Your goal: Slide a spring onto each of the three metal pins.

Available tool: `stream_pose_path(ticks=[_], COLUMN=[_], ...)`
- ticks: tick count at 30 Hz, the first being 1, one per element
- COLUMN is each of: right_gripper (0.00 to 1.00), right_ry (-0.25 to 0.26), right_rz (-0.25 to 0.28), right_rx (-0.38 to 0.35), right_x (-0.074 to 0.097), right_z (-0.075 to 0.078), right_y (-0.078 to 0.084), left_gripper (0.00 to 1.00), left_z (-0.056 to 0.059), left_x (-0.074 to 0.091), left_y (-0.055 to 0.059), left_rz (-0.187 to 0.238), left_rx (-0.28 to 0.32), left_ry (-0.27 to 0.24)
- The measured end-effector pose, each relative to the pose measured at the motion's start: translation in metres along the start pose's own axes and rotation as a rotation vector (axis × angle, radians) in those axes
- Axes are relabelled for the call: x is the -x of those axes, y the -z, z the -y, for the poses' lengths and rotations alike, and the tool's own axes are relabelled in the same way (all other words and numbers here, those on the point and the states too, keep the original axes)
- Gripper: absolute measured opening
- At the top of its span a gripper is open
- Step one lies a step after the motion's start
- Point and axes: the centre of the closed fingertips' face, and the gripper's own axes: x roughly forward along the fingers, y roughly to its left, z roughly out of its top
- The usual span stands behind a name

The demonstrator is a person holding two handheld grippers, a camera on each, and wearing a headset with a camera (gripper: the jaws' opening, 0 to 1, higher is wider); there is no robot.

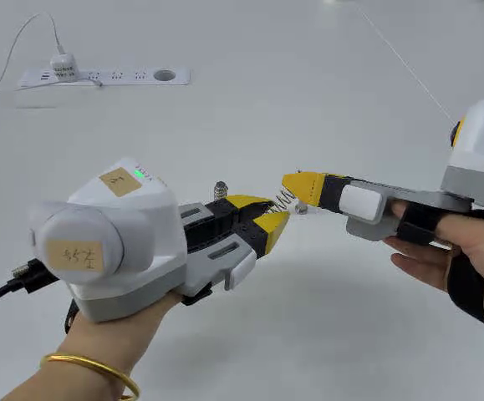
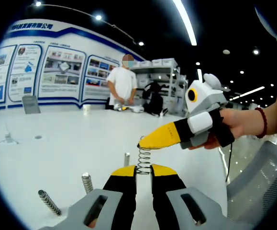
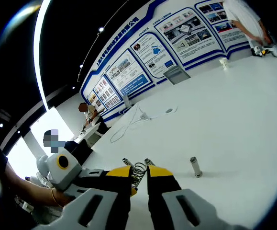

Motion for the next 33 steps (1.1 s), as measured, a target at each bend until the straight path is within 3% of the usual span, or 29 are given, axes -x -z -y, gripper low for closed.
stream_pose_path(ticks=[13, 25, 33], right_gripper=[0.12, 0.12, 0.12], right_ry=[0.001, 0.035, 0.066], right_rz=[0.010, 0.042, 0.056], right_rx=[0.025, 0.076, 0.171], right_x=[-0.003, 0.001, 0.001], right_z=[0.000, 0.008, 0.015], right_y=[-0.003, -0.014, -0.024], left_gripper=[0.12, 0.22, 0.33], left_z=[-0.004, -0.014, -0.023], left_x=[0.002, 0.010, 0.021], left_y=[0.000, 0.010, 0.013], left_rz=[-0.012, -0.090, -0.132], left_rx=[0.004, -0.006, -0.021], left_ry=[-0.014, -0.062, -0.106])
